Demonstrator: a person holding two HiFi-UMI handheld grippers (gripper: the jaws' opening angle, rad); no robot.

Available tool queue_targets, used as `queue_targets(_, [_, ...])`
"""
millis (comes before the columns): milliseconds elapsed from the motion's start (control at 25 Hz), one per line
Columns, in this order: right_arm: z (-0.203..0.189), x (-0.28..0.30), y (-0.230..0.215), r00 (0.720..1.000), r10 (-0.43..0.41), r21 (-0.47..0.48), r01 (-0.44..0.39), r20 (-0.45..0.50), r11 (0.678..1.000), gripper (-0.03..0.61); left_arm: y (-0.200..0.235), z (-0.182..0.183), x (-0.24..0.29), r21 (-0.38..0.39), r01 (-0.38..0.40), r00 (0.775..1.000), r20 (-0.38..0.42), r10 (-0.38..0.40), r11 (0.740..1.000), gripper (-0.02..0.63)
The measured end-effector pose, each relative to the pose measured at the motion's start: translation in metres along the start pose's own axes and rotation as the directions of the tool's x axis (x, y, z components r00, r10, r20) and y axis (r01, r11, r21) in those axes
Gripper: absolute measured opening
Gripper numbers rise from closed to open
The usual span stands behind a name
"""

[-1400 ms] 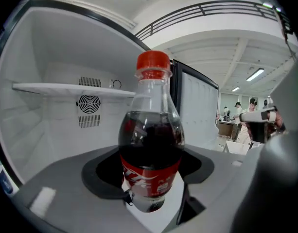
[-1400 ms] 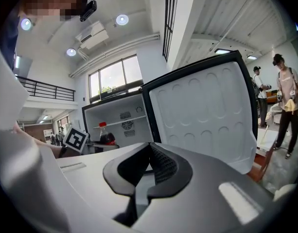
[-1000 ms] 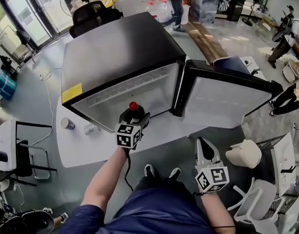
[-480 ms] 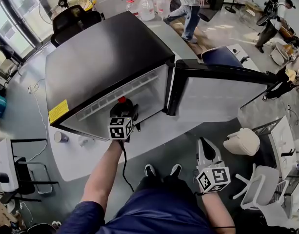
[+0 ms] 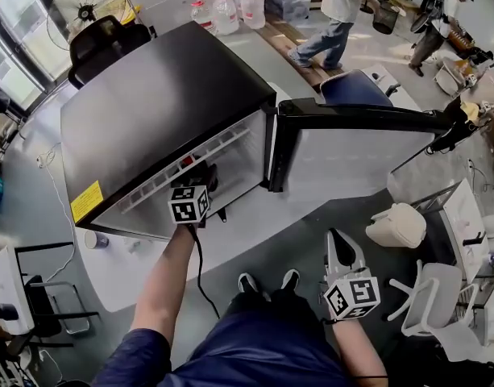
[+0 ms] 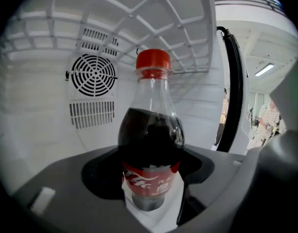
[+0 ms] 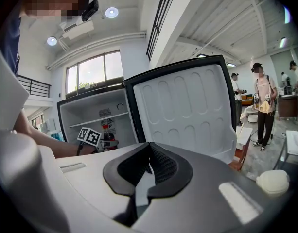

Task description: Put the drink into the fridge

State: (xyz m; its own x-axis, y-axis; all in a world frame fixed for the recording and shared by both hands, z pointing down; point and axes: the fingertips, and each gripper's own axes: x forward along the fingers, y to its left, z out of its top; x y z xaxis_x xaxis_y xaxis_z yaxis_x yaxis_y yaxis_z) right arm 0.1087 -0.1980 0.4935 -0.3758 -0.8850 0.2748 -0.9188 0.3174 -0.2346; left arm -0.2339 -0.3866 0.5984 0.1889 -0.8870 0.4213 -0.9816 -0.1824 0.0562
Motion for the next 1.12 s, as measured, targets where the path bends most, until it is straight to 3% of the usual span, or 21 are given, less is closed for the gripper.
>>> queue_targets(400, [-0.001,0.005,0.001,1.000,-0.012,-0.003,0.012,-0.008,1.000,0.006,0.015,0.002,0.017,-0.027,-0.014,1.000,-0.001,0.014,1.000,0.314])
queue_targets(1120, [-0.008,0.019,0.026,0.996,0.075,-0.018,-0.076,-0.053,0.997,0.007,0.006,0.003,0.014,0.024,-0.022,1.000,-0.005,0.022,0.999,0.318])
